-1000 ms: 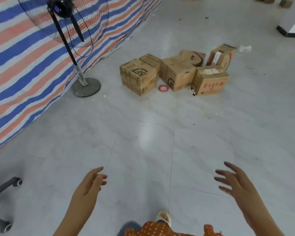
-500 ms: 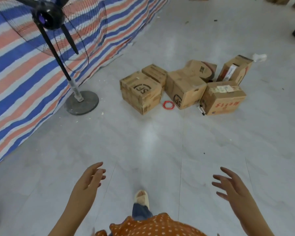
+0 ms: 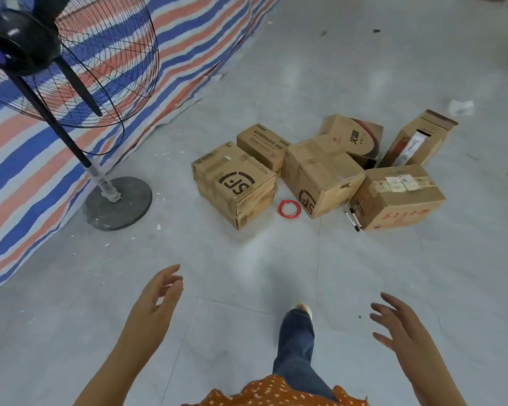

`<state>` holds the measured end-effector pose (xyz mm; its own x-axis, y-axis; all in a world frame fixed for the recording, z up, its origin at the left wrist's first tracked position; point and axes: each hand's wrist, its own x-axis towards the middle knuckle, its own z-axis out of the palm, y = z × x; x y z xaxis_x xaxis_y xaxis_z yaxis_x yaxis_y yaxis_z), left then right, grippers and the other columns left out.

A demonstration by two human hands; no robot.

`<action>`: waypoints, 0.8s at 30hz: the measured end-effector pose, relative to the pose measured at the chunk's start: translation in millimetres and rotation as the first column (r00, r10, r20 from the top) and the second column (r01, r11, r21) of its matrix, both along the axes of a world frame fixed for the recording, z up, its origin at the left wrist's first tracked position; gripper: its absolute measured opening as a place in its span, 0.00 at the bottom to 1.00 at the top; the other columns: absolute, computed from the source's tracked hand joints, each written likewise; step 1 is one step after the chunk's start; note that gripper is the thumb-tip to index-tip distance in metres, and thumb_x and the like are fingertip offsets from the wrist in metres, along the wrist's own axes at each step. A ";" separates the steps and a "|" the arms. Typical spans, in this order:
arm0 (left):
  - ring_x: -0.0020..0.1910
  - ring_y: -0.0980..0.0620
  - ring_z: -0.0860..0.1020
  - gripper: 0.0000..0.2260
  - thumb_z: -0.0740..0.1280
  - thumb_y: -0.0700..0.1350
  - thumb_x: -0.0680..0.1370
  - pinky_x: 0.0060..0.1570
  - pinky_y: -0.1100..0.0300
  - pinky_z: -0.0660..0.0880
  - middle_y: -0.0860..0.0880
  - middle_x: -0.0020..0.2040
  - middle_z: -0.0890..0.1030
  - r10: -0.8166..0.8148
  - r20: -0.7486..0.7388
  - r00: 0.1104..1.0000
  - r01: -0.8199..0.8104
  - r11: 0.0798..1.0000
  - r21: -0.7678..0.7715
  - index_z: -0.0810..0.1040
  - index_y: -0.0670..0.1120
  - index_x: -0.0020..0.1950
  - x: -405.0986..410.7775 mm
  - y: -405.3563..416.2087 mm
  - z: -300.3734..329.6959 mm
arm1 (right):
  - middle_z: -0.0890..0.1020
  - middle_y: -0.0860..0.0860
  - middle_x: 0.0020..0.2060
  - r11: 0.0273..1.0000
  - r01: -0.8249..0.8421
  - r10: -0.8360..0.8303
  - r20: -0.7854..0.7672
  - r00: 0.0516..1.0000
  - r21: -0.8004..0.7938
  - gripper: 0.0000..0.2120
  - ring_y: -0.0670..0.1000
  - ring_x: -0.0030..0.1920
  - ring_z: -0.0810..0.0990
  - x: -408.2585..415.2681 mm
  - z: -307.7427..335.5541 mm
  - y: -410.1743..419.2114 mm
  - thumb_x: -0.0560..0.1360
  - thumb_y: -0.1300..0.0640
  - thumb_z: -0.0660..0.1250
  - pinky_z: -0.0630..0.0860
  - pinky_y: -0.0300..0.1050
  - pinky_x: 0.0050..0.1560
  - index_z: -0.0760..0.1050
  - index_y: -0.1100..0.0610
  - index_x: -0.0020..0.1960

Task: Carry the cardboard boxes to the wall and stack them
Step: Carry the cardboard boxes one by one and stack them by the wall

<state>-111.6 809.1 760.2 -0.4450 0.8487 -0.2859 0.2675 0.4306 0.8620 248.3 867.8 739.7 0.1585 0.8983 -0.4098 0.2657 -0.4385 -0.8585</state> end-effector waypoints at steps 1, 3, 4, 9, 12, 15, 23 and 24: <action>0.57 0.49 0.77 0.11 0.58 0.63 0.73 0.61 0.46 0.73 0.54 0.56 0.77 0.032 0.016 0.999 -0.032 0.999 -0.024 0.70 0.66 0.55 0.6 14.1 -5.9 | 0.77 0.57 0.59 1.000 0.001 -0.002 -0.005 1.000 -0.012 0.14 0.57 0.58 0.77 3.2 -4.0 24.5 0.81 0.57 0.58 0.73 0.57 0.61 0.70 0.54 0.66; 0.58 0.48 0.76 0.14 0.57 0.62 0.70 0.63 0.45 0.72 0.52 0.57 0.77 0.110 0.047 0.993 -0.107 0.993 -0.058 0.70 0.67 0.55 1.5 46.4 -13.9 | 0.77 0.56 0.59 1.000 -0.016 0.016 -0.001 1.000 -0.027 0.15 0.57 0.58 0.76 9.4 -4.2 79.0 0.81 0.56 0.59 0.73 0.57 0.61 0.69 0.54 0.66; 0.59 0.48 0.76 0.14 0.58 0.62 0.69 0.63 0.44 0.72 0.51 0.58 0.77 0.151 0.059 0.987 -0.147 0.987 -0.071 0.70 0.67 0.54 3.2 64.8 -14.6 | 0.77 0.56 0.59 0.999 -0.029 0.029 0.005 1.000 -0.030 0.15 0.56 0.58 0.76 12.7 -1.0 108.5 0.81 0.56 0.59 0.73 0.57 0.61 0.69 0.54 0.66; 0.61 0.46 0.74 0.10 0.60 0.54 0.76 0.64 0.44 0.70 0.48 0.61 0.76 0.220 0.081 0.972 -0.216 0.975 -0.057 0.71 0.62 0.57 13.2 178.1 -11.8 | 0.77 0.53 0.58 0.991 -0.133 0.130 0.068 0.989 0.034 0.15 0.54 0.57 0.77 14.0 26.0 265.2 0.81 0.55 0.58 0.74 0.54 0.57 0.69 0.54 0.67; 0.61 0.50 0.74 0.11 0.59 0.52 0.79 0.65 0.47 0.70 0.51 0.62 0.74 0.243 0.070 0.968 -0.240 0.970 -0.049 0.69 0.62 0.61 14.3 234.9 -7.2 | 0.76 0.53 0.59 0.969 -0.240 0.233 0.107 0.967 0.056 0.17 0.48 0.54 0.77 -4.1 33.8 347.1 0.81 0.54 0.59 0.74 0.50 0.54 0.68 0.53 0.69; 0.62 0.50 0.74 0.16 0.58 0.59 0.72 0.65 0.46 0.70 0.51 0.63 0.75 0.282 0.081 0.956 -0.276 0.958 -0.081 0.69 0.64 0.60 10.2 282.3 -8.8 | 0.77 0.50 0.56 0.949 -0.305 0.296 0.114 0.948 0.081 0.17 0.41 0.51 0.76 -32.9 28.9 418.7 0.81 0.55 0.58 0.71 0.39 0.45 0.68 0.52 0.69; 0.62 0.49 0.74 0.23 0.59 0.65 0.72 0.65 0.44 0.70 0.49 0.63 0.76 0.348 0.083 0.934 -0.330 0.927 -0.179 0.69 0.59 0.65 -50.3 416.1 -30.1 | 0.77 0.50 0.57 0.900 -0.435 0.431 0.104 0.896 0.011 0.15 0.51 0.57 0.77 -112.7 1.4 553.6 0.80 0.53 0.59 0.75 0.47 0.53 0.67 0.46 0.67; 0.62 0.49 0.74 0.20 0.58 0.61 0.74 0.65 0.44 0.70 0.50 0.63 0.76 0.344 0.083 0.935 -0.325 0.928 -0.181 0.69 0.59 0.65 -57.3 435.1 -32.1 | 0.77 0.50 0.56 0.893 -0.450 0.449 0.116 0.886 -0.013 0.16 0.52 0.57 0.77 -117.4 -0.6 569.6 0.80 0.53 0.59 0.75 0.48 0.54 0.67 0.46 0.67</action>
<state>-168.9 1244.2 728.0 -0.6522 0.5943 -0.4706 -0.0098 0.6142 0.7891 130.9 1437.4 739.1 -0.2195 0.8897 -0.4002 0.5266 -0.2373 -0.8163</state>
